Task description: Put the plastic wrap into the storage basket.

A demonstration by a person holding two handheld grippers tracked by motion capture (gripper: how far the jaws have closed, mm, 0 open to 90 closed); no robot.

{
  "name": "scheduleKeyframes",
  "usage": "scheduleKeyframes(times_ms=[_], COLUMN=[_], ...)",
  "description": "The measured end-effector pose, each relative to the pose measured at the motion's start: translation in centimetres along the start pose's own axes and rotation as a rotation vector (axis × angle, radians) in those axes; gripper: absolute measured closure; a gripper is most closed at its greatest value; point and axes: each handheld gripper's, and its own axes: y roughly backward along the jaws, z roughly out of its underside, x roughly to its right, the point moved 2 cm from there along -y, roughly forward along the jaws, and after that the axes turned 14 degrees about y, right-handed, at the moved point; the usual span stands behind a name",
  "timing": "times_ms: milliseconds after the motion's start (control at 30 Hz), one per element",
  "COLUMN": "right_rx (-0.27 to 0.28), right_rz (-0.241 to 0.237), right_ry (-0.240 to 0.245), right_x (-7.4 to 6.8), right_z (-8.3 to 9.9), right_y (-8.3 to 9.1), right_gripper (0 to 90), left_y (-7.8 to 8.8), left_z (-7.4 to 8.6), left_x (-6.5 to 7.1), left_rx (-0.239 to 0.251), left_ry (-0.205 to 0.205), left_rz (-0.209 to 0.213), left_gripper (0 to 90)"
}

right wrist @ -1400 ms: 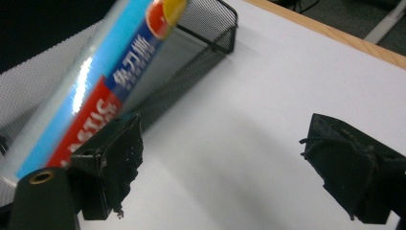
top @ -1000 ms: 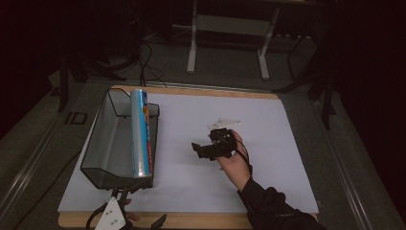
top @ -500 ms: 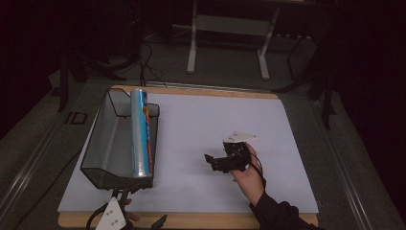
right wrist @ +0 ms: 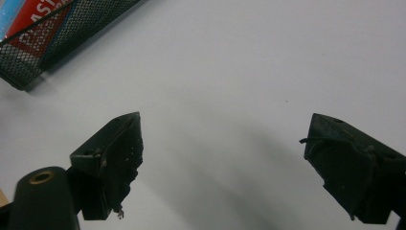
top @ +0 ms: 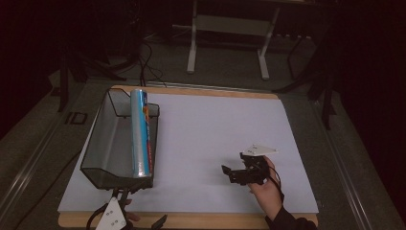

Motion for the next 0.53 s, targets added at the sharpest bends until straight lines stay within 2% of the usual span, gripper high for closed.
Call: scheduleKeyframes(times_ms=[267,533], right_rx=[0.002,-0.028], right_rz=[0.042,0.026], right_ry=[0.02,0.047], right_x=[0.1,-0.5], right_z=[0.8,1.1], right_y=[0.7,-0.6], right_gripper=[12.8,12.8], left_y=[-0.1,-0.1], left_z=[0.0,0.0], left_x=[0.0,0.1], left_rx=[-0.001,-0.004], left_ry=[-0.001,-0.008], left_rz=[0.006,0.009], left_gripper=[0.7,0.7])
